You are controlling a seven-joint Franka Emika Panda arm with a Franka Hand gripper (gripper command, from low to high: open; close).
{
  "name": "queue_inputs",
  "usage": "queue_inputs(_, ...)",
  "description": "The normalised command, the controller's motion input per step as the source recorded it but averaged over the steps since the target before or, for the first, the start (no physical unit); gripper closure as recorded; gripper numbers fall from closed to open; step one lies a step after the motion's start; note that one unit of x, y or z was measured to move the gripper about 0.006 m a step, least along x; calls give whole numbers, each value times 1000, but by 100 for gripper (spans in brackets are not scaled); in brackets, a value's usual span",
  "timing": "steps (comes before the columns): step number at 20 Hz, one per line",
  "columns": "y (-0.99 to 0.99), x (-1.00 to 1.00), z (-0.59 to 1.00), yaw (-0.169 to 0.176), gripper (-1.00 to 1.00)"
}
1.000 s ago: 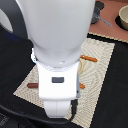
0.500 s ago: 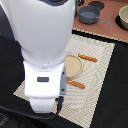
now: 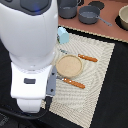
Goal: Interact with the objects in diverse but meaningful ways.
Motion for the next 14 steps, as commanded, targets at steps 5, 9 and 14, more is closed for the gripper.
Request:
queue_inputs(5, 291, -1000, -1, 0, 100)
queue_inputs(9, 232, -998, -81, -11, 100)
queue_inputs(14, 357, -1000, -117, 0, 100)
